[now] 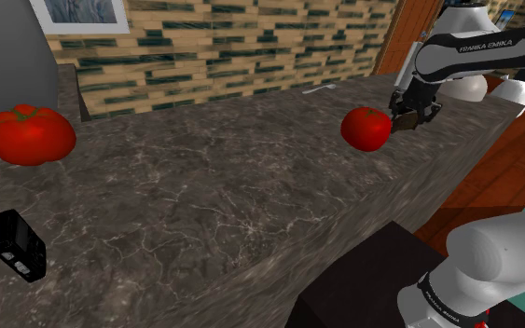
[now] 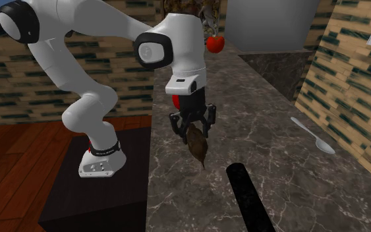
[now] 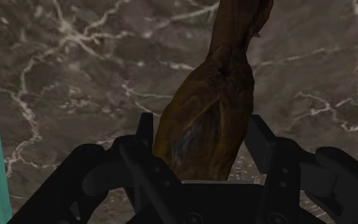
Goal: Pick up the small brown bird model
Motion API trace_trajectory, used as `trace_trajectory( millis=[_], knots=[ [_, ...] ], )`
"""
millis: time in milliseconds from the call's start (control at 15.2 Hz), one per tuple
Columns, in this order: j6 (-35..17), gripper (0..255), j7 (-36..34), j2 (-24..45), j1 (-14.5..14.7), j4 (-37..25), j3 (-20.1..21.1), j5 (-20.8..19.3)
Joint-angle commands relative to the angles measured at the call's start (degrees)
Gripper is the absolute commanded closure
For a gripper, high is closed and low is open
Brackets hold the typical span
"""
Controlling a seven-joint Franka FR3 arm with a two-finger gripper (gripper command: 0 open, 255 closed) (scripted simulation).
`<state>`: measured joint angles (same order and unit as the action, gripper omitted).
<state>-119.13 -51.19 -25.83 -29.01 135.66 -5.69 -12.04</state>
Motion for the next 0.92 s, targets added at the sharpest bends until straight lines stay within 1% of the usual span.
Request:
trace_trajectory(
  millis=[0, 132, 858],
  knots=[
    [-0.1, 255, 0.0, 0.1, 0.0, 0.1, 0.0, 0.0],
    [0.0, 255, -0.1, 0.1, 0.0, 0.0, 0.0, 0.0],
    [8.5, 255, 1.2, -0.6, 0.3, -7.8, 0.4, 0.8]
  ],
)
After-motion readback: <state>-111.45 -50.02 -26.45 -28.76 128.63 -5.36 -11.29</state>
